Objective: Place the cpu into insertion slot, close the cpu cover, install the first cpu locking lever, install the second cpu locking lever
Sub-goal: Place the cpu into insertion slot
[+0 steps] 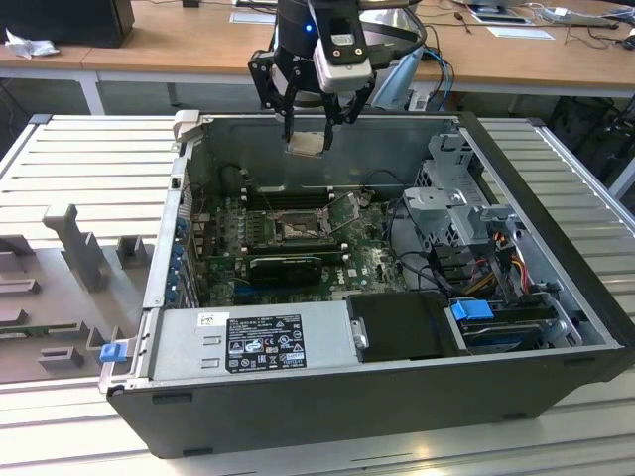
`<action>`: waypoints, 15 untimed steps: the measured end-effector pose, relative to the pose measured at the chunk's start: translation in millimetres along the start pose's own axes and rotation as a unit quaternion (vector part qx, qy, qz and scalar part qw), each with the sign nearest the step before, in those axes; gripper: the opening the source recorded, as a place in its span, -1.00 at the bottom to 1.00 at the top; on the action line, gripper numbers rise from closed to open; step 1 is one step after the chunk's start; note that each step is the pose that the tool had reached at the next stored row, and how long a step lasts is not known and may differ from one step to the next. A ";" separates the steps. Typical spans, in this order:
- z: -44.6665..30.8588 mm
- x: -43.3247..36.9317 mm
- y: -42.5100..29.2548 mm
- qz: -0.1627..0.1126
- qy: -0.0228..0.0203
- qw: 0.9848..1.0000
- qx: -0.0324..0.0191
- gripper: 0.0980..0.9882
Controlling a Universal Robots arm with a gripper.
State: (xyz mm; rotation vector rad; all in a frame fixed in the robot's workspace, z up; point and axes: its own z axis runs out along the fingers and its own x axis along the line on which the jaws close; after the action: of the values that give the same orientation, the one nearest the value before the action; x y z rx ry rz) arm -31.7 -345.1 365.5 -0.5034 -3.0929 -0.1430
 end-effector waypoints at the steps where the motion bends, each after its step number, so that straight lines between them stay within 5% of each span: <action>1: 0.0 0.0 0.0 0.002 0.000 1.000 0.000 -0.03; 15: 0.0 0.0 0.0 0.047 -0.004 0.999 -0.001 -0.03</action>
State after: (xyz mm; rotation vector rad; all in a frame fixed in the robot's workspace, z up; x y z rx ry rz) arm -31.7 -345.1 365.4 -0.6483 -3.0702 -0.1434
